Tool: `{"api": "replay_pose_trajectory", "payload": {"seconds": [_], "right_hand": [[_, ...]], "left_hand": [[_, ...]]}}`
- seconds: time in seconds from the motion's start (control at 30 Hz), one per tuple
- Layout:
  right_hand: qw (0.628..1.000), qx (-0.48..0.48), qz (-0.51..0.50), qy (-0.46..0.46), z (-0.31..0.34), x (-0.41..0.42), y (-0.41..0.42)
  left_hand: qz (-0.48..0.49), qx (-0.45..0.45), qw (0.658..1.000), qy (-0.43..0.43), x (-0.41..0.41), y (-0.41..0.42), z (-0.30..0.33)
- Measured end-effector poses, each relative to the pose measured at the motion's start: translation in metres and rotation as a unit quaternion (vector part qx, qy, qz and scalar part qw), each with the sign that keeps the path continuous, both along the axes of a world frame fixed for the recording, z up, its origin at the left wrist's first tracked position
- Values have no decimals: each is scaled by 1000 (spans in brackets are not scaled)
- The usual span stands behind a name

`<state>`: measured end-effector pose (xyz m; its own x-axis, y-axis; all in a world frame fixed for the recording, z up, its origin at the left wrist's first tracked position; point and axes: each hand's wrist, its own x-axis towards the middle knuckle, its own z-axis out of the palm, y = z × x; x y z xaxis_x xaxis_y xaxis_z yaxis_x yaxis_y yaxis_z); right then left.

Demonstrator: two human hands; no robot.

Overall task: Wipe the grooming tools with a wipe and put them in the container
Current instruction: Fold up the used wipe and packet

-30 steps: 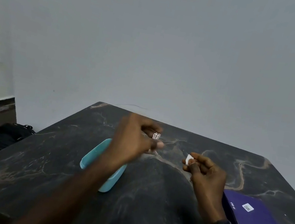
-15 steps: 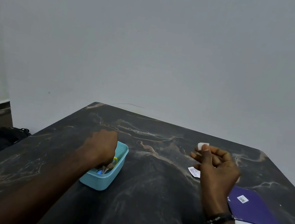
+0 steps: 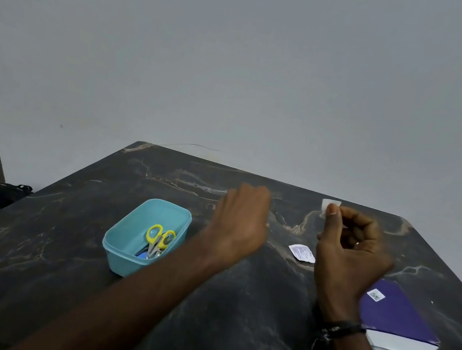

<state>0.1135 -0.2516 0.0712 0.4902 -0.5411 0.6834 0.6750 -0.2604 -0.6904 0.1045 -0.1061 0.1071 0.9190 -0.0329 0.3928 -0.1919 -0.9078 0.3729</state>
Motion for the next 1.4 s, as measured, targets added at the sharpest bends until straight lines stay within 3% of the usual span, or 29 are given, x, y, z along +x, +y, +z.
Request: {"api": "replay_pose_trajectory", "payload": {"seconds": [0.4,0.57,0.67,0.73,0.83,0.97,1.07,1.23,1.4], "right_hand": [[999,-27,-14,-17,-5,2,-1],[1000,-15,-7,-6,-4,3,-1],[1000,-24,7,11,-5,4,-1],[998,-55,0,34,-6,4,0],[990,-106,-6,91,-10,6,1],[968,-171,58,173,-17,10,5],[953,-201,90,209,-22,12,6],[933,-215,120,262,-26,13,4],[923,-244,115,274,-27,12,6]], "left_hand": [[-85,-86,974,191,93,-87,-53],[-84,-107,970,202,100,-88,-59],[-86,-204,961,168,89,-75,-57],[-88,-330,929,145,74,-60,-58],[-78,-512,845,133,46,-37,-56],[-48,-604,785,127,26,-17,-55],[-55,-608,782,124,19,-10,-59],[-87,-558,818,110,15,-6,-76],[-114,-554,816,122,12,-3,-80]]}}
